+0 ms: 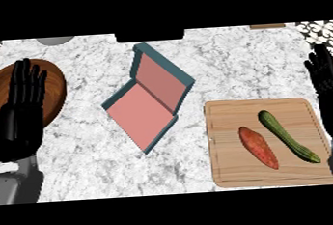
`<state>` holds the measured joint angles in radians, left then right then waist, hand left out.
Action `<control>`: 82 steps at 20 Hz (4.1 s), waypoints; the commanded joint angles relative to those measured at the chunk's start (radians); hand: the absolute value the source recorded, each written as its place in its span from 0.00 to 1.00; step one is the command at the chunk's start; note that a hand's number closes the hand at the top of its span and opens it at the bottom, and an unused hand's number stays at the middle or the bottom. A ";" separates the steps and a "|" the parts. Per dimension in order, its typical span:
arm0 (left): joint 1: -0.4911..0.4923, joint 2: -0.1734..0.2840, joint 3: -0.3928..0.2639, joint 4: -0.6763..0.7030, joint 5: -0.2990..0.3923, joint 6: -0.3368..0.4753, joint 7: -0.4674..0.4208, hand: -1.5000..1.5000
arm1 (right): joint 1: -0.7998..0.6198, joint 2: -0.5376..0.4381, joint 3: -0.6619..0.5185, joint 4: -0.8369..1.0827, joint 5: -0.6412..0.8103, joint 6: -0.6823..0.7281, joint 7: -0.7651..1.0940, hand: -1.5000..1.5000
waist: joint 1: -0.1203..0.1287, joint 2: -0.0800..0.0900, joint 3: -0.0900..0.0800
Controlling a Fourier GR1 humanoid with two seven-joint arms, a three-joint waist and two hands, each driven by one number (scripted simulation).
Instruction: Pick the sweet potato from the cutting board and place it in the cardboard box
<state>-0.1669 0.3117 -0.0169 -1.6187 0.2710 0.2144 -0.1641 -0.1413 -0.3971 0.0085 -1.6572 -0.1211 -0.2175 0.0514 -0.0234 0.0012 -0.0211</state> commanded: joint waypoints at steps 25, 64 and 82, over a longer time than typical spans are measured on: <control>0.157 0.068 -0.147 0.107 -0.264 0.037 0.215 0.50 | -0.204 -0.405 0.180 0.338 0.250 0.651 -0.427 0.00 | 0.044 -0.004 0.019; 0.260 -0.065 -0.027 0.050 -0.404 -0.081 0.192 0.50 | -0.079 -0.179 0.203 0.192 0.849 0.888 -0.264 0.00 | 0.029 -0.002 0.021; 0.179 -0.137 0.019 0.095 -0.479 -0.118 0.219 0.50 | -0.011 -0.037 0.209 0.240 1.059 0.840 -0.327 0.00 | 0.024 -0.002 0.021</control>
<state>0.0155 0.2037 0.0162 -1.5438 -0.1719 0.0820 0.0768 -0.1549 -0.4575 0.2019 -1.3983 0.8994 0.6062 -0.2790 0.0018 -0.0001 0.0001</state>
